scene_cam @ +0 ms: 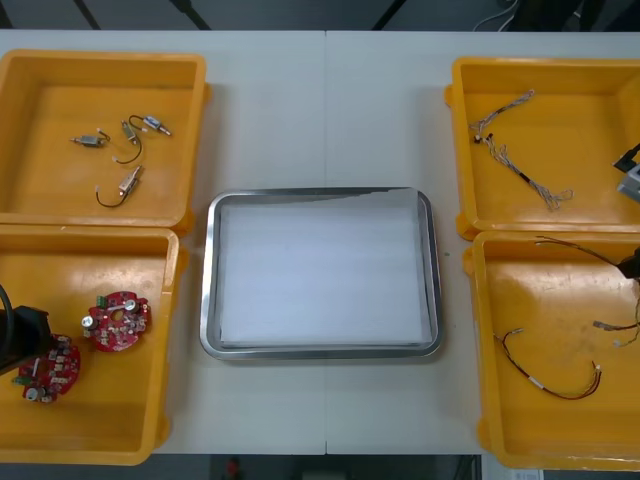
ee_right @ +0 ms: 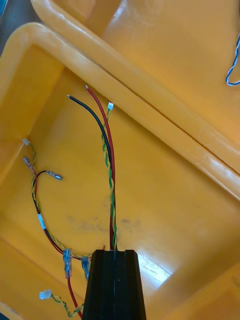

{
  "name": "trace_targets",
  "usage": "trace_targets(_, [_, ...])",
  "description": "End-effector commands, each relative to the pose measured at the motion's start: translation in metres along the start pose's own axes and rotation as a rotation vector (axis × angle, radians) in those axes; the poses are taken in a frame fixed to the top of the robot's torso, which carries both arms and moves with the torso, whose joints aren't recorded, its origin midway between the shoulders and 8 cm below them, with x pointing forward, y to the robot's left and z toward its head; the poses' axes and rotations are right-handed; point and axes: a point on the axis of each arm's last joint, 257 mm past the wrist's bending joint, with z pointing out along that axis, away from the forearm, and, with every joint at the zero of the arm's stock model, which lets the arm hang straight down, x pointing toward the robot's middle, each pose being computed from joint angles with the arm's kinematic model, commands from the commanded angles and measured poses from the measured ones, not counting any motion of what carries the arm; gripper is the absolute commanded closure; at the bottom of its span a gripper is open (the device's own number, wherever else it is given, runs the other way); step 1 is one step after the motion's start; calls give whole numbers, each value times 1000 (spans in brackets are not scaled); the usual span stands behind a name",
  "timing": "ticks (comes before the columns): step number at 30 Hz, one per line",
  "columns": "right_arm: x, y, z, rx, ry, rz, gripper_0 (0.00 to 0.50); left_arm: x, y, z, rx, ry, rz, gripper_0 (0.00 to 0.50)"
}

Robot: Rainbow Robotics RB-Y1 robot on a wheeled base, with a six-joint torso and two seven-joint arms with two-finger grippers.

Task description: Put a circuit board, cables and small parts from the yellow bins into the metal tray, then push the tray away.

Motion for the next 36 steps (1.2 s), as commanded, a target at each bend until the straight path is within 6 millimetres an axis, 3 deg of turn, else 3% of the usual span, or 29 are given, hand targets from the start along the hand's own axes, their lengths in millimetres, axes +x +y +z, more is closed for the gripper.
trace_targets(1, [-14,-2,-27,45,-26,36,500,-35,-9,-37,-10,-54,2,500])
trace_targets(14, [-33,34,-50,39,-19,107,500,-61,-17,-74,-15,-82,22,500])
trace_targets(25, [-51,56,-60,11,-47,93,500,-71,-32,-110,-11,-74,19,500])
trace_targets(36, [-61,68,-58,-3,-38,44,500,-70,-78,-148,46,-18,13,500])
